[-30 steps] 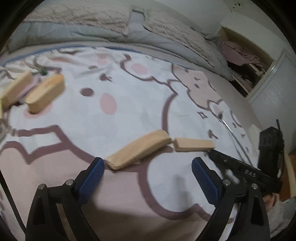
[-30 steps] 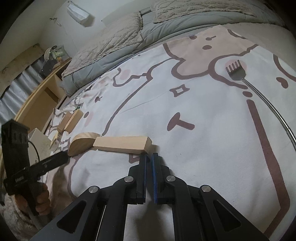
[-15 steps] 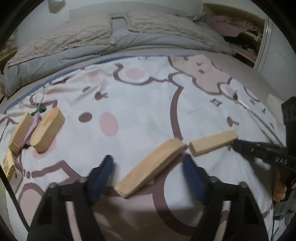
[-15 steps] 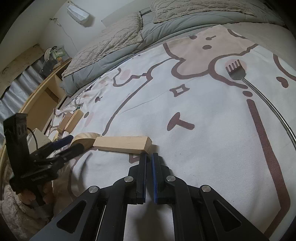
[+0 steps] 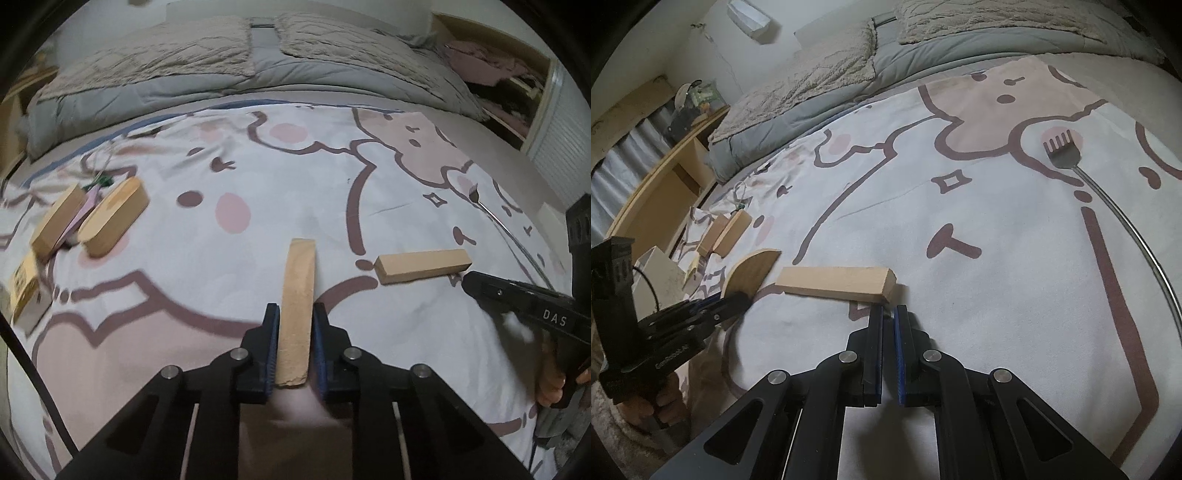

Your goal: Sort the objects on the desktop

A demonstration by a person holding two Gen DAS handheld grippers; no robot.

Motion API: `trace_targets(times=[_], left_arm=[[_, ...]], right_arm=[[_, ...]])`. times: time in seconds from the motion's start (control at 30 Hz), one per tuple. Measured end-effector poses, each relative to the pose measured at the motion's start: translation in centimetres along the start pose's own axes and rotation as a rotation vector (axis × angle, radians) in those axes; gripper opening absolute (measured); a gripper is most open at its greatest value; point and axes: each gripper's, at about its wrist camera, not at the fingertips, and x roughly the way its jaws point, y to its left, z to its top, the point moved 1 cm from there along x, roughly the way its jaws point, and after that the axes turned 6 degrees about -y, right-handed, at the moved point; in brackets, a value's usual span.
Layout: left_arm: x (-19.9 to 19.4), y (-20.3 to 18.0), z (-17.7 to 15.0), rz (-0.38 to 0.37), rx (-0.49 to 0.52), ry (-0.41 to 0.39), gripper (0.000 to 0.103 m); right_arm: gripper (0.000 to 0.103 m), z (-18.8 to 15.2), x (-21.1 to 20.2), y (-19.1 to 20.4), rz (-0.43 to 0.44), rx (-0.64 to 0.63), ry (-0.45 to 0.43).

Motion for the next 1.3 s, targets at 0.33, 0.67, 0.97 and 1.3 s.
trace_targets(times=[0.33, 0.67, 0.97, 1.3], left_arm=[[-0.9, -0.7, -1.8, 0.096, -0.001, -0.030, 0.017], [-2.7, 0.9, -2.0, 0.244, -0.055, -0.103, 0.017], [-1.8, 1.5, -2.5, 0.206, -0.095, -0.060, 0.017], [-0.6, 2.2, -1.2, 0.157, -0.123, -0.023, 0.020]], right_arm=[[0.069, -0.3, -1.5, 2.7, -0.053, -0.068, -0.048], [0.103, 0.8, 1.0, 6.8, -0.155, -0.149, -0.055], [0.103, 1.6, 4.3, 6.9, -0.232, -0.087, -0.019], [0.103, 0.9, 5.5, 7.1, -0.288, -0.132, -0.004]])
